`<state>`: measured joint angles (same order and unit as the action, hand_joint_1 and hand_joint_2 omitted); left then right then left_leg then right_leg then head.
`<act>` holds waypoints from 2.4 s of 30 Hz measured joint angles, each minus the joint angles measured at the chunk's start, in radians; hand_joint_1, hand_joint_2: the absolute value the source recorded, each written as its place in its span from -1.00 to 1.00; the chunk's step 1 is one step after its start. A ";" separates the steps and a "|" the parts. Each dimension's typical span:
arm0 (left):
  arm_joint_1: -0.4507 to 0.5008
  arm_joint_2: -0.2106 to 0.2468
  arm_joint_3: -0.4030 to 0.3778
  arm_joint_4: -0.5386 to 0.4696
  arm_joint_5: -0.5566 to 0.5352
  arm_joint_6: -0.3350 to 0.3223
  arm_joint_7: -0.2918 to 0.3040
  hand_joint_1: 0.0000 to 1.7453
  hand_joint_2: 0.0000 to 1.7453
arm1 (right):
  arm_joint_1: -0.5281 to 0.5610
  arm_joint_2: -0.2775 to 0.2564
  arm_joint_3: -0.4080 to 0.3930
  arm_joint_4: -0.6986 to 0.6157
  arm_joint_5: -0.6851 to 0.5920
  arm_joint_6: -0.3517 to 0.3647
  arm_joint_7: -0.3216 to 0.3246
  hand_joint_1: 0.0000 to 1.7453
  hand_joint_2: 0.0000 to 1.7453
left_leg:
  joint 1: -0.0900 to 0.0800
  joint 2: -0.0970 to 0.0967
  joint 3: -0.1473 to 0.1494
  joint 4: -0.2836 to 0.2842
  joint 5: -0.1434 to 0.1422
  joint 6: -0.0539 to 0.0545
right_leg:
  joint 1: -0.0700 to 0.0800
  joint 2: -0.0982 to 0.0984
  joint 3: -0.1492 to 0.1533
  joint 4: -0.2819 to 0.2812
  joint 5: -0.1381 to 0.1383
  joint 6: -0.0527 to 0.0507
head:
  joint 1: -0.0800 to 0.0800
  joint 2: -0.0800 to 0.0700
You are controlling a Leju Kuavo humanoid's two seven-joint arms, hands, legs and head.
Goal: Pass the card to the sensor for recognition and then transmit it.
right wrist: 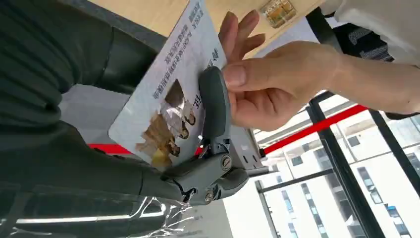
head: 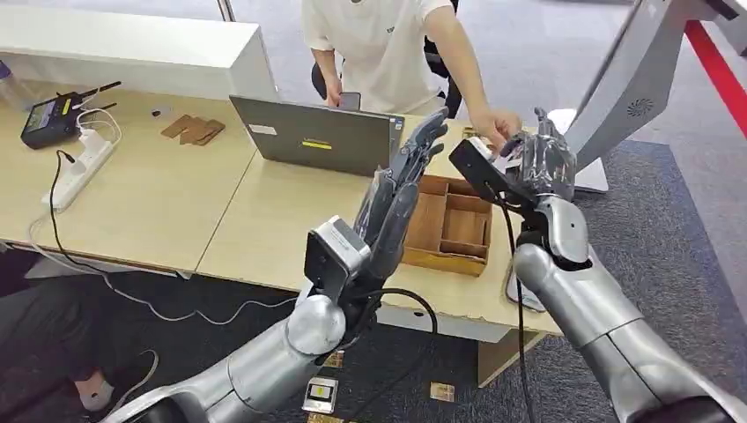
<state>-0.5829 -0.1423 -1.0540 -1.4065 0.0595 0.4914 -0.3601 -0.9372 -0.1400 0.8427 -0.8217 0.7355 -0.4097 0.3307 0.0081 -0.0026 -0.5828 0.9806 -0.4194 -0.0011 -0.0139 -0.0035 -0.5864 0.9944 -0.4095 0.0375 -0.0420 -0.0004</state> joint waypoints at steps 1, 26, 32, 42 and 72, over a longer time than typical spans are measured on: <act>0.000 0.000 0.000 0.001 0.000 0.000 0.000 -1.00 -1.00 | 0.000 0.002 0.002 0.004 0.000 -0.001 0.000 -1.00 1.00 | 0.000 0.000 0.000 0.000 0.000 0.000 | 0.000 0.000 0.000 0.000 0.000 0.000 | 0.000 0.000; 0.006 0.010 0.008 0.000 -0.044 0.037 0.047 -1.00 -1.00 | 0.033 -0.002 0.007 -0.041 -0.080 -0.070 -0.012 -1.00 1.00 | 0.000 0.000 0.000 0.000 0.000 0.000 | 0.000 0.000 0.000 0.000 0.000 0.000 | 0.000 0.000; 0.010 0.027 0.012 -0.015 -0.069 0.059 0.074 -1.00 -1.00 | 0.111 -0.033 0.005 -0.175 -0.092 -0.050 0.015 -1.00 1.00 | 0.000 0.000 0.000 0.000 0.000 0.000 | 0.000 0.000 0.000 0.000 0.000 0.000 | 0.000 0.000; 0.016 0.050 0.034 -0.047 -0.091 0.077 0.091 -1.00 -1.00 | 0.240 -0.073 0.002 -0.325 -0.084 -0.014 -0.016 -1.00 1.00 | 0.000 0.000 0.000 0.000 0.000 0.000 | 0.000 0.000 0.000 0.000 0.000 0.000 | 0.000 0.000; 0.035 0.061 0.055 -0.101 -0.092 0.074 0.078 -1.00 -1.00 | 0.319 -0.053 0.063 -0.317 0.061 0.140 -0.064 -1.00 1.00 | 0.000 0.000 0.000 0.000 0.000 0.000 | 0.000 0.000 0.000 0.000 0.000 0.000 | 0.000 0.000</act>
<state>-0.5477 -0.0809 -0.9991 -1.5080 -0.0328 0.5650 -0.2819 -0.6184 -0.1934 0.9056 -1.1392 0.7969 -0.2693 0.2667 0.0081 -0.0028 -0.5829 0.9805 -0.4195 -0.0010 -0.0139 -0.0034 -0.5864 0.9944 -0.4095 0.0374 -0.0420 -0.0004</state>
